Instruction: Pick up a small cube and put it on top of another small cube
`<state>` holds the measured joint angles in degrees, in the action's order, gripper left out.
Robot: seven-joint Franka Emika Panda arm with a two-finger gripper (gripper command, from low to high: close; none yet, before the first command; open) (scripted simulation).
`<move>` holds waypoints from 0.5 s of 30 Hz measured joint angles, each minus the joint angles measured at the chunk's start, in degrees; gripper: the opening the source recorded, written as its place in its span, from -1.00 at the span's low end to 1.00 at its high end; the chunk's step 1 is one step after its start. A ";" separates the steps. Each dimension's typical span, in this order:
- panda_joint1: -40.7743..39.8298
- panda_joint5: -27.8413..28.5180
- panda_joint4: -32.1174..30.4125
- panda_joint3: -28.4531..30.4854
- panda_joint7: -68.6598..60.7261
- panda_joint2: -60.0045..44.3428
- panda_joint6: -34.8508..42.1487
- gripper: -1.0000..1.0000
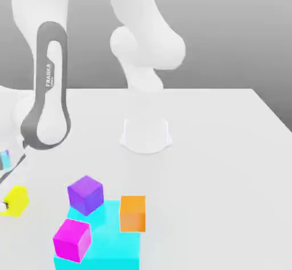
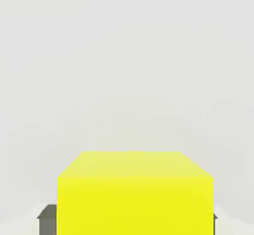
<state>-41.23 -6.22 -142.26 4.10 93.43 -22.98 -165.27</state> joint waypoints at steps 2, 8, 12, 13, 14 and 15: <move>-0.02 0.03 -0.05 0.01 0.05 0.26 0.24 -1.00; 2.51 3.40 -1.02 1.28 3.49 10.67 9.63 -1.00; 8.78 5.96 3.88 -2.83 10.63 14.25 17.96 -1.00; 10.40 6.32 5.21 -4.15 12.29 15.05 20.09 -1.00; 12.16 6.58 6.56 -5.54 13.89 15.83 22.21 -1.00; 14.24 6.73 7.90 -6.91 15.42 16.59 24.33 -1.00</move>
<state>-26.99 0.51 -134.36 -2.81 108.85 -6.39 -140.94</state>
